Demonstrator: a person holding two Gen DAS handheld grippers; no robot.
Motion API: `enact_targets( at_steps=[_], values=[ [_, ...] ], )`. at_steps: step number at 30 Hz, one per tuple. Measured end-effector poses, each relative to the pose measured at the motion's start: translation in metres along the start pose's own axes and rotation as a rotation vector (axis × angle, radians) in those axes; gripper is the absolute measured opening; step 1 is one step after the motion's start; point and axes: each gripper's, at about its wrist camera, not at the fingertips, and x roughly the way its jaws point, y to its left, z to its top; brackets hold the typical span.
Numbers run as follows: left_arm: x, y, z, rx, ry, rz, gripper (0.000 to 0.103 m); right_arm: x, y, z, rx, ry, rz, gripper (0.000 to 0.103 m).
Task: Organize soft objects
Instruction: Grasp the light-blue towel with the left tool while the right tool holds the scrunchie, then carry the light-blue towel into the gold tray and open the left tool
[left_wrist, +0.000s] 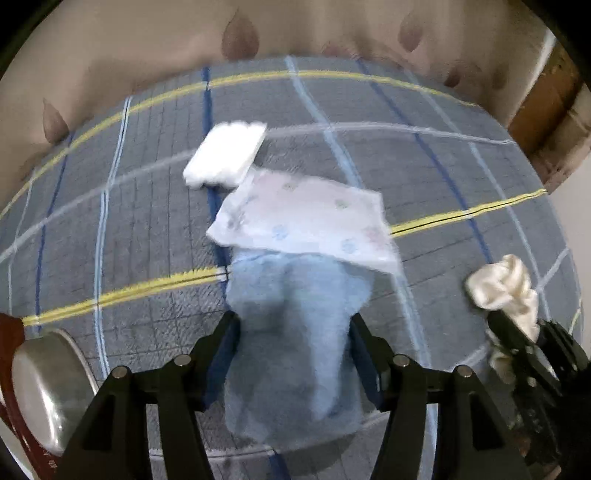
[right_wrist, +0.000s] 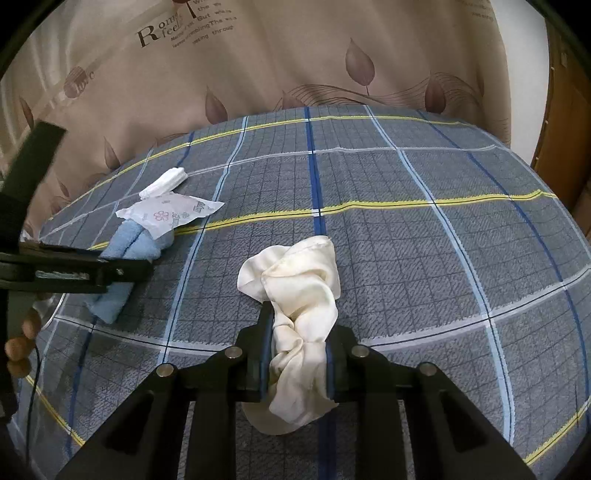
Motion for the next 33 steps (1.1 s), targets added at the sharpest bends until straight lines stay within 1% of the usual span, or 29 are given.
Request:
enact_targets(
  at_steps=[1,3,5,6,7,8,10,12,16,20,25,27,33],
  values=[
    [-0.001,0.000,0.000,0.004,-0.022,0.002,0.061,0.000,0.000,0.000,0.000,0.000,0.000,0.022],
    [0.000,0.001,-0.001,0.015,-0.022,0.001,0.061,0.000,0.000,0.000,0.000,0.000,0.000,0.022],
    [-0.001,0.004,-0.002,0.005,-0.019,-0.004,0.060,0.000,0.000,0.000,0.000,0.000,-0.001,0.022],
    [-0.002,0.004,-0.003,0.012,-0.014,-0.005,0.047,0.000,0.000,0.000,0.000,0.000,-0.001,0.022],
    [-0.006,0.005,-0.004,0.016,-0.016,-0.008,0.032,0.000,0.000,0.000,0.000,0.000,0.000,0.022],
    [-0.009,0.006,-0.006,0.013,-0.011,-0.012,0.031,0.000,0.000,0.000,0.000,0.000,-0.001,0.022],
    [-0.015,0.011,-0.011,-0.002,0.009,-0.052,0.026,0.000,0.000,0.000,-0.002,0.001,-0.003,0.023],
    [-0.020,0.014,-0.017,-0.013,0.022,-0.039,0.026,0.000,0.000,0.000,-0.003,0.000,-0.004,0.023],
    [-0.035,0.018,-0.036,-0.010,0.047,-0.048,0.025,0.001,0.000,0.000,-0.003,0.000,-0.004,0.023],
    [-0.058,0.019,-0.055,0.016,0.030,-0.057,0.025,0.001,0.001,0.000,-0.010,0.002,-0.012,0.023],
    [-0.085,0.019,-0.071,0.055,-0.007,-0.040,0.025,0.002,0.002,0.000,-0.018,0.003,-0.020,0.023],
    [-0.092,0.021,-0.078,0.055,-0.016,-0.035,0.025,0.002,0.003,0.000,-0.021,0.004,-0.024,0.023],
    [-0.118,0.049,-0.104,0.010,-0.029,-0.007,0.025,0.002,0.005,0.000,-0.031,0.006,-0.037,0.023]
  ],
)
